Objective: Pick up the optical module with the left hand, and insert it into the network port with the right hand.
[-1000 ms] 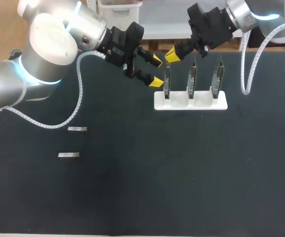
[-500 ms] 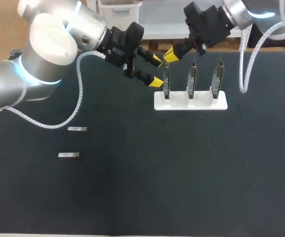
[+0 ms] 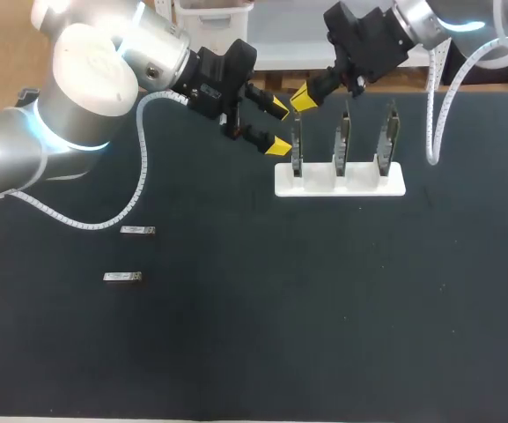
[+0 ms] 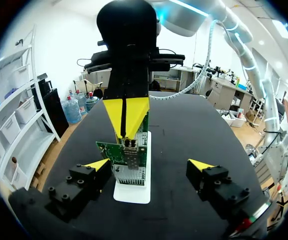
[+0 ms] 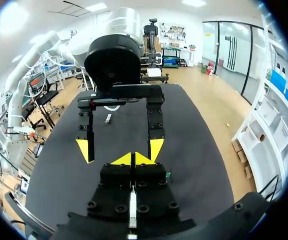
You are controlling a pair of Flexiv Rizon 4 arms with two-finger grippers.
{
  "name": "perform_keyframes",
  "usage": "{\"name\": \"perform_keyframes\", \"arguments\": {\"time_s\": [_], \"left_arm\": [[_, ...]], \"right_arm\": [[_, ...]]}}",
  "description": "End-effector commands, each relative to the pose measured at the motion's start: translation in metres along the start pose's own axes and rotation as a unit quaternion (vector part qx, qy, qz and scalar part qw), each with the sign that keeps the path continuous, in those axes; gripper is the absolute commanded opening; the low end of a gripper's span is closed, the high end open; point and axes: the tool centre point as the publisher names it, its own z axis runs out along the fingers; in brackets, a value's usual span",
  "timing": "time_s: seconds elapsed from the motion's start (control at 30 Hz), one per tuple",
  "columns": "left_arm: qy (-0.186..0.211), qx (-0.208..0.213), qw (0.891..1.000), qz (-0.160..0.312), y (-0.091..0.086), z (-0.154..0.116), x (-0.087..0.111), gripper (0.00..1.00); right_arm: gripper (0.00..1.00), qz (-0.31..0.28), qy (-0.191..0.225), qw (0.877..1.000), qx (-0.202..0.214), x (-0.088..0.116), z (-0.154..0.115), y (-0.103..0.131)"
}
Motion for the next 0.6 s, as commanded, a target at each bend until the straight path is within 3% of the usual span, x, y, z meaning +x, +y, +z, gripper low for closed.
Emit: {"name": "perform_keyframes", "arguments": {"time_s": [0.03,0.3,0.6], "left_arm": [[0.002,0.004,1.0,0.0,0.004,0.0,-0.001,1.0],[0.002,0.004,1.0,0.0,0.004,0.0,-0.001,1.0],[0.002,0.004,1.0,0.0,0.004,0.0,-0.001,1.0]], "right_arm": [[0.0,-0.001,-0.007,1.0,0.002,0.037,0.014,0.0],[0.0,-0.013,-0.019,1.0,0.014,0.027,0.005,0.001],[0.0,-0.021,-0.063,0.998,0.014,0.008,-0.009,0.002]]}}
